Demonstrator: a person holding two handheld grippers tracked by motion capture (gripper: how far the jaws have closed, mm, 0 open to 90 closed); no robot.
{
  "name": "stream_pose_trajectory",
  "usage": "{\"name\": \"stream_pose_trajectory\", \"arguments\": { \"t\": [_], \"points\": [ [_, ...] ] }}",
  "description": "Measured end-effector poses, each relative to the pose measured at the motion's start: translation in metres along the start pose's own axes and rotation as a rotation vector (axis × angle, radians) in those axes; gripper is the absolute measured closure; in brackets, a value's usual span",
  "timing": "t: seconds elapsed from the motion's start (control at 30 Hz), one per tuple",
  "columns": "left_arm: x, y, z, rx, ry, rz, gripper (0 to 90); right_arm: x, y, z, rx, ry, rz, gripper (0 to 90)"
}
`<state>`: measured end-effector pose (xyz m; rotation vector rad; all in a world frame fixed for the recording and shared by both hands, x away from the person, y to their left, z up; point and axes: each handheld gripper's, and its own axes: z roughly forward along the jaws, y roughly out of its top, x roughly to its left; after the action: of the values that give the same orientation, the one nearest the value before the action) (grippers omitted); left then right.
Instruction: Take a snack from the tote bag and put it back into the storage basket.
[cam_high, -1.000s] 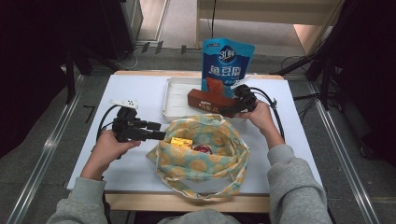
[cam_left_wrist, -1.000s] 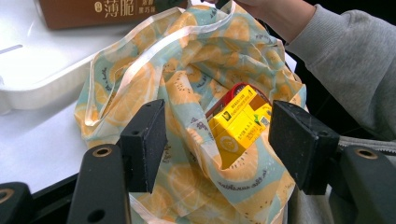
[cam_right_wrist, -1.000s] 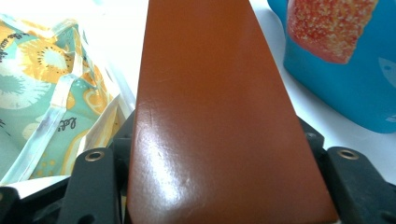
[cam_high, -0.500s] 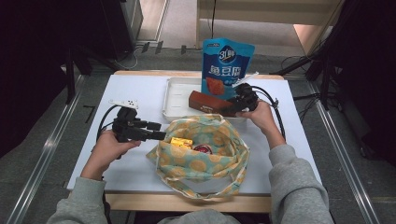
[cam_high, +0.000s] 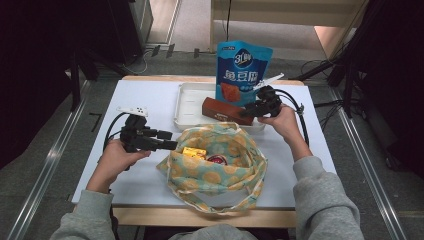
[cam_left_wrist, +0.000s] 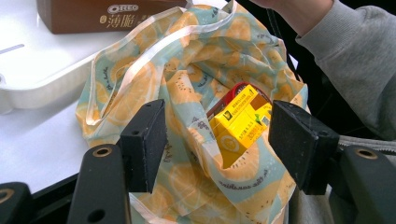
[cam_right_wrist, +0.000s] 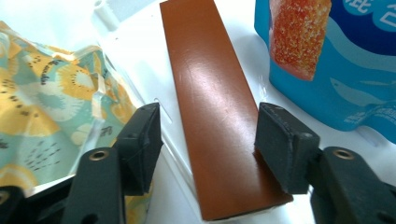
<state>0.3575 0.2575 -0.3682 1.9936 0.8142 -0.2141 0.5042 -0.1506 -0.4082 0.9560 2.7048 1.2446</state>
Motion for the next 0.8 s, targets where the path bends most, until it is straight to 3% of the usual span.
{"name": "stream_pose_trajectory", "arguments": {
  "t": [0.37,0.57,0.8],
  "points": [
    [0.000,0.000,-0.001,-0.001,0.005,-0.002,37.5,0.021,-0.010,-0.002,-0.046,-0.009,0.011,69.9],
    [0.000,0.000,-0.001,0.000,0.011,0.000,37.5,0.025,-0.015,0.002,-0.047,-0.008,0.025,85.4],
    [0.000,0.000,0.000,0.004,0.014,0.000,37.6,0.028,-0.016,0.015,-0.023,-0.002,0.034,90.0]
  ]
}}
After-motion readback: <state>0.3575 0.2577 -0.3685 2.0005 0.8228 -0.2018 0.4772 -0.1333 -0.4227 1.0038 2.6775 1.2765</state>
